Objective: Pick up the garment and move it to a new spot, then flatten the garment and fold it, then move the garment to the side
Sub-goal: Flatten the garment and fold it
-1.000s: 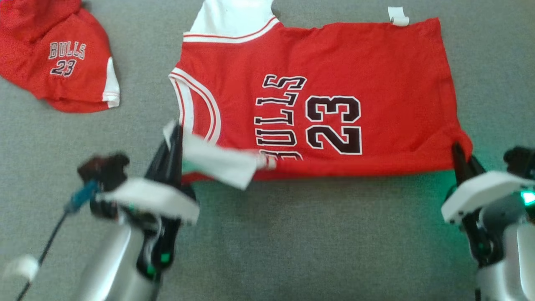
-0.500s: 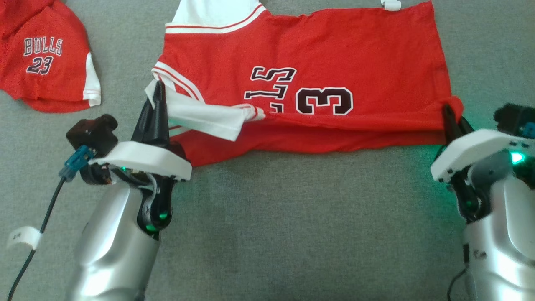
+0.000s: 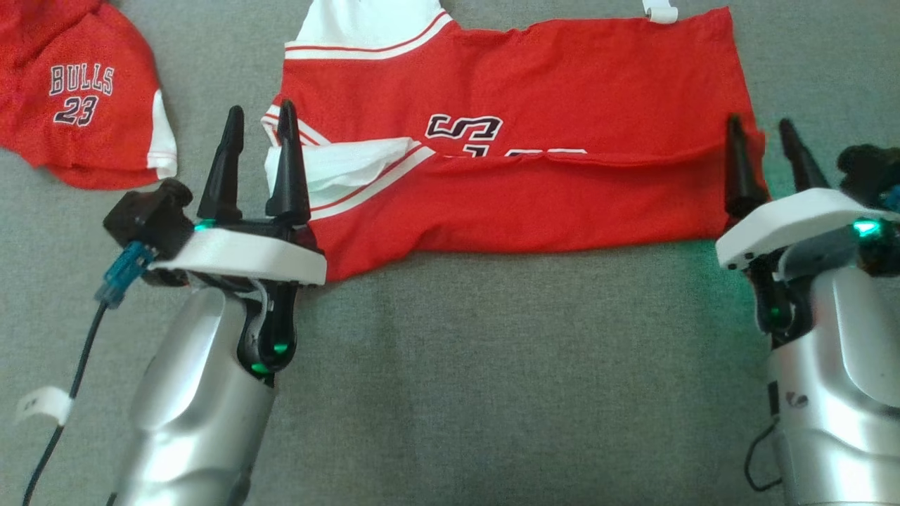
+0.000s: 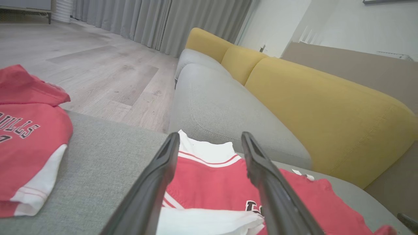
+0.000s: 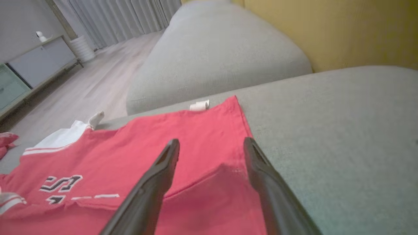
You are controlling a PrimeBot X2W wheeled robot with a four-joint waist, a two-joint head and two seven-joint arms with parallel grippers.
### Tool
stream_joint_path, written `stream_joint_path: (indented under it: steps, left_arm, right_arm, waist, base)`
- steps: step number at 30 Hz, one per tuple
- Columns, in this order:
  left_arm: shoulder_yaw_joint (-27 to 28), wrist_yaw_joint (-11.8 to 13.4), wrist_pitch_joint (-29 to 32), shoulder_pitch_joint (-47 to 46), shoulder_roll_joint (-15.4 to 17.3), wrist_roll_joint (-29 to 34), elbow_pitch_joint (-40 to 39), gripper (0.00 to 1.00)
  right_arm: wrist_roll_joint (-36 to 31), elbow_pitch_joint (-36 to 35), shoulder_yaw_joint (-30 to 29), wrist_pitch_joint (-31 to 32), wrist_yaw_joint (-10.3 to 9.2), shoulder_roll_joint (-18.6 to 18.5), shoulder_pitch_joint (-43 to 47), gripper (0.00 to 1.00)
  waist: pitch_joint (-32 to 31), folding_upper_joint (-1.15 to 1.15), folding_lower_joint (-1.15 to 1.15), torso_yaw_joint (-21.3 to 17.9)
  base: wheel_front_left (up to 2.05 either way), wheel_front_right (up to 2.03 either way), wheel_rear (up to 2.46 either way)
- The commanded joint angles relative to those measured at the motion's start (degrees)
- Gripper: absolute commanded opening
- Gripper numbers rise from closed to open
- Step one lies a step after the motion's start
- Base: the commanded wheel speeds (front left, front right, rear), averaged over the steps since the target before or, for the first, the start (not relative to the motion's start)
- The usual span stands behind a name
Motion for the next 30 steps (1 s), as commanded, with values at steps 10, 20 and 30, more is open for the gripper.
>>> stream_joint_path:
  steps: [10,20,30]
  left_arm:
    - [3.3,3.2,5.9,13.5,4.2,-4.2,-13.0,1.0]
    - [5.5,6.5,14.1,18.9,3.8,-11.5,-13.7,1.0]
    - [5.3,5.4,17.1,16.6,3.0,-14.6,-10.5,0.5]
  right_arm:
    - [-5.4,-14.9,-1.3,-0.4,0.4,-0.2,9.5,1.0]
    - [-4.1,-22.2,-1.3,3.6,0.4,-0.2,17.0,1.0]
    - [-3.4,-18.9,-1.5,6.2,0.4,-0.2,14.5,1.0]
  waist:
    - [-0.6,0.0,0.0,0.4]
    - [1.9,0.0,0.0,-0.7]
    - [4.4,0.0,0.0,-1.8]
  base:
    - [0.0,0.0,0.0]
    - [0.0,0.0,0.0]
    - [0.0,0.0,0.0]
